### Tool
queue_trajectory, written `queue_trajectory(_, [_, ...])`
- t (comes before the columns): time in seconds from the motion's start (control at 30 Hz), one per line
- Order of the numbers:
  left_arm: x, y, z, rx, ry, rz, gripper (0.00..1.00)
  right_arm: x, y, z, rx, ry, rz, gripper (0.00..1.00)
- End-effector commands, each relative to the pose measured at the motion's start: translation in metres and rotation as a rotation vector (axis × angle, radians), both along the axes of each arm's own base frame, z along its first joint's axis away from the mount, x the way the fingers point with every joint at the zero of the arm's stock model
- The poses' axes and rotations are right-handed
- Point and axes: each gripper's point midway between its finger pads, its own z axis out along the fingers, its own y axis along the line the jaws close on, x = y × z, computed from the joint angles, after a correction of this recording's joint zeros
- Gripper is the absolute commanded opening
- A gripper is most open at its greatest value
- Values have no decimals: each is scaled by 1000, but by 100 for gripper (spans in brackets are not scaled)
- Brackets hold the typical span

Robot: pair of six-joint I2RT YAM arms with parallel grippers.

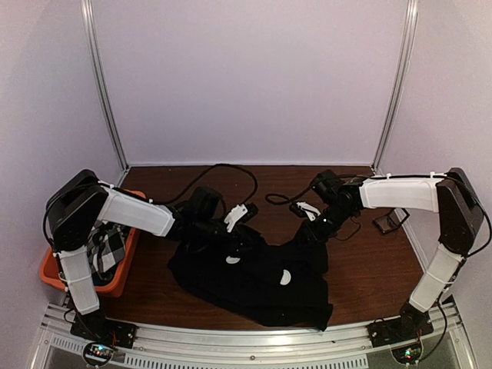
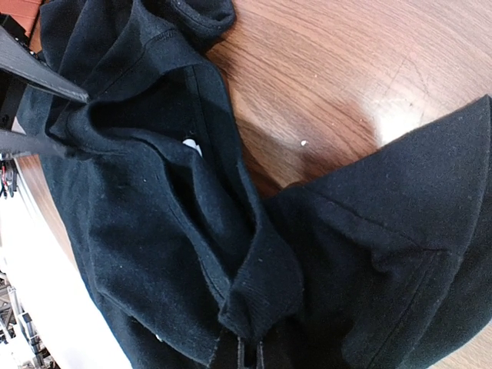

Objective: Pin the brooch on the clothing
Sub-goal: Pick up the clothing with brooches from the center of the board.

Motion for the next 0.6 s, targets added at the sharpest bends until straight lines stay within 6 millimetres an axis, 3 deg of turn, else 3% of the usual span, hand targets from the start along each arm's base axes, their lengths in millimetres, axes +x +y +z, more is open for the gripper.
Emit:
queue_trajectory(0.0, [-8, -11, 0, -38, 39, -71, 36, 4, -2, 14, 1, -59, 0, 0])
queue_trajectory(0.13, [-10, -11, 1, -44, 46, -82, 34, 5, -4, 11, -10, -59, -4, 0])
queue_trajectory(0.37, [-1, -10, -1, -23, 28, -37, 1, 7, -6, 12, -20, -71, -15, 0])
queue_trajectory(0.47, [7, -10, 4, -19, 0, -7, 0, 12, -8, 16, -34, -98, -25, 0])
queue_trajectory(0.57, [18, -11, 26, -37, -58, 32, 0, 19, -9, 29, -30, -158, -30, 0])
